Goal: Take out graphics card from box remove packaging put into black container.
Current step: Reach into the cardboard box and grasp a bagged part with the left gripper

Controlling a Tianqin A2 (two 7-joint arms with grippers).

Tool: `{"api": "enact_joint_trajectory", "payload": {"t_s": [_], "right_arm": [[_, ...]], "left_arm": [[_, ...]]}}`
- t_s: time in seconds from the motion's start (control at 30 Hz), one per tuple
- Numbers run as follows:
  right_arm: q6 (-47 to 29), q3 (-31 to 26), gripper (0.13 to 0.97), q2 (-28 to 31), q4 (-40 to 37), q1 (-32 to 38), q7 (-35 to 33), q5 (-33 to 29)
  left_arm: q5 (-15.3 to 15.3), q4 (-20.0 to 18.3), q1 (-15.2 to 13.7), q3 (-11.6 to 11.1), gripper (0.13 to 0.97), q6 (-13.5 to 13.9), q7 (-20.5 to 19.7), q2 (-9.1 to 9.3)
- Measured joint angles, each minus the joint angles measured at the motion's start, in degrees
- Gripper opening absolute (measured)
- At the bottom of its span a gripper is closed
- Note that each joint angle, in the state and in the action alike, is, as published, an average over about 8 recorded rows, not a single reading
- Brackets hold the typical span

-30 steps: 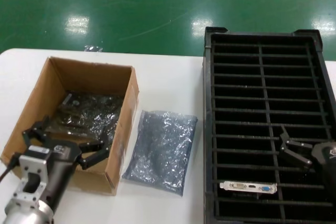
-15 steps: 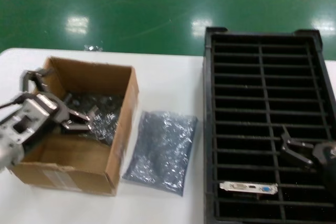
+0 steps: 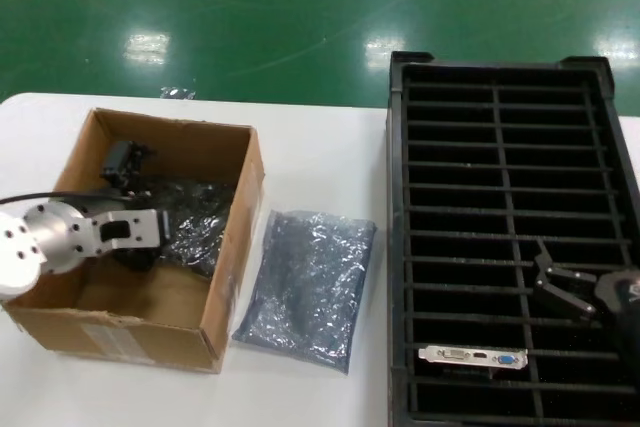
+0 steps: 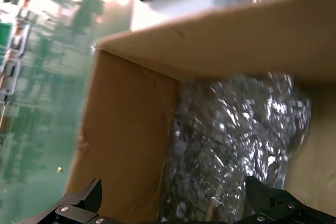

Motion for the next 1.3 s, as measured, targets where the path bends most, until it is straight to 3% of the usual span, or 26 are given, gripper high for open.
{"api": "enact_joint_trajectory", "payload": {"t_s": [0.27,0.43,0.57,0.8,1.3], "right_arm": [[0.00,0.00,0.966,0.00,0.00,0.00,0.00,0.00],[0.00,0.00,0.966,0.00,0.00,0.00,0.00,0.00],[0.00,0.00,0.966,0.00,0.00,0.00,0.00,0.00],[0.00,0.00,0.966,0.00,0.00,0.00,0.01,0.00],[0.00,0.00,0.966,0.00,0.00,0.00,0.01,0.00]], "left_arm": [[1.68,12.36,-4.20,3.57,0.966,-4.63,9.97,5.13],[-0.61,18.33,-5.79,3.42,0.965,-7.29,16.37,7.59],[-3.09,20.82,-6.33,2.65,0.963,-9.46,21.37,8.80],[-4.27,19.39,-5.23,2.42,0.932,-11.36,24.05,8.49],[-0.05,12.49,-1.67,2.74,0.778,-13.06,17.40,5.60]]}}
